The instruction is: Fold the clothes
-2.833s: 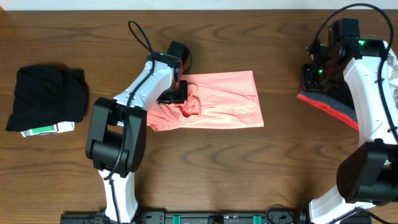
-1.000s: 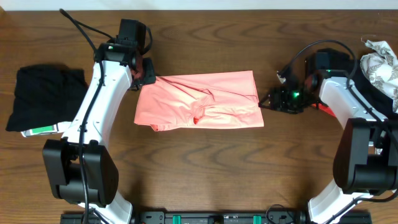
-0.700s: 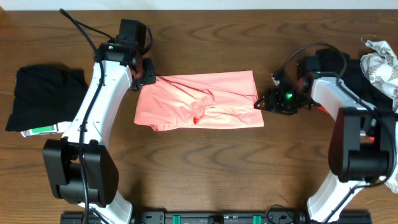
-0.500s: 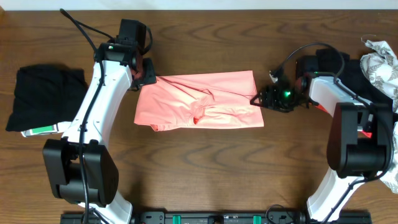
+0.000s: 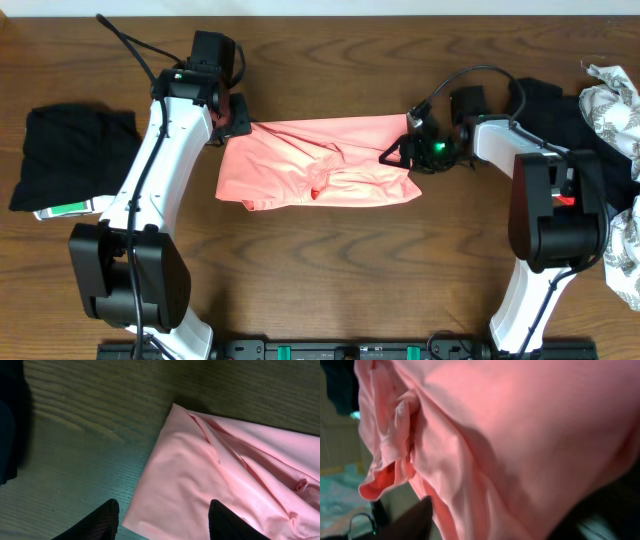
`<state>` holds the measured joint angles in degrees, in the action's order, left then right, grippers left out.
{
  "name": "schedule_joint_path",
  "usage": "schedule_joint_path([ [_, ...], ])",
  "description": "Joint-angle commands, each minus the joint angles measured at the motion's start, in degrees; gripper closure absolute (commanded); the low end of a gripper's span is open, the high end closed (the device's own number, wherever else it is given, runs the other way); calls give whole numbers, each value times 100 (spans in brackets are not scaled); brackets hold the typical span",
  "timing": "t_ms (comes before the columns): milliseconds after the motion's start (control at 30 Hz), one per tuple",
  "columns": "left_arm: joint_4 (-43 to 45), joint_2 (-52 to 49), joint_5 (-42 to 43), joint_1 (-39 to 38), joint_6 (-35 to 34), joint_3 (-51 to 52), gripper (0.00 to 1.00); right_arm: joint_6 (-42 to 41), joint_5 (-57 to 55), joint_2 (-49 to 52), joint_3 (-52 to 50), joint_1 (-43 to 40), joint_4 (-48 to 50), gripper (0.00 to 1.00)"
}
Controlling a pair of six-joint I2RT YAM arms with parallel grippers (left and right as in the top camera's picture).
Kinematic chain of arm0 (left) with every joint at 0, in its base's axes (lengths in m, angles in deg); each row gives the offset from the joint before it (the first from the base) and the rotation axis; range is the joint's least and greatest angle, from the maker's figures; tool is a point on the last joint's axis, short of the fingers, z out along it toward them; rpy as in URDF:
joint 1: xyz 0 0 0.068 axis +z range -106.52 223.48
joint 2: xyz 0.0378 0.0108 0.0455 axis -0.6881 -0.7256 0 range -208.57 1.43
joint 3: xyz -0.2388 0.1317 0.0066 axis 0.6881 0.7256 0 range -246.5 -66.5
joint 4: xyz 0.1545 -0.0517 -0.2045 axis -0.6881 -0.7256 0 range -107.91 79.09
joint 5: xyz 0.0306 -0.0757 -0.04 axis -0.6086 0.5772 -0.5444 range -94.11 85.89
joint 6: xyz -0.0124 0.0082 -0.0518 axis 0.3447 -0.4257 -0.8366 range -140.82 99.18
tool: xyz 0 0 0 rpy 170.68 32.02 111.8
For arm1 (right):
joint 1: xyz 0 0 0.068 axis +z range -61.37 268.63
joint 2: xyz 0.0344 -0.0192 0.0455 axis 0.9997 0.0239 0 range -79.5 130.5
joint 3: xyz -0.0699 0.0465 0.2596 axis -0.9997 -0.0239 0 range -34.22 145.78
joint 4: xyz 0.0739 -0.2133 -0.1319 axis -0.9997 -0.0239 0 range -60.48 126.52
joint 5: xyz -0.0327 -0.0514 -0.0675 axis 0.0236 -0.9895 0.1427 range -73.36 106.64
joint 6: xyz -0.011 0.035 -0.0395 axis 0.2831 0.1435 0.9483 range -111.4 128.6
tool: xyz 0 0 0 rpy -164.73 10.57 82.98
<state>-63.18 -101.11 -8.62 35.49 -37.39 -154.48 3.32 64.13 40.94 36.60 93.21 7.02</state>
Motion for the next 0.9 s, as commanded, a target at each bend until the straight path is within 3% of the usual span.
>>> schedule_joint_path([
  [0, -17, -81, -66, 4, -22, -35, 42, -264, -1368, 551, -328, 107, -94, 55],
  [133, -17, -81, -66, 4, -22, -35, 42, -264, -1366, 551, -328, 35, -105, 71],
  [267, -20, -81, -66, 4, -22, -35, 42, -354, -1392, 546, -328, -162, -109, 98],
  [867, -149, -81, -48, 4, -24, -35, 42, -170, -2396, -638, 136, -1502, -1132, 99],
])
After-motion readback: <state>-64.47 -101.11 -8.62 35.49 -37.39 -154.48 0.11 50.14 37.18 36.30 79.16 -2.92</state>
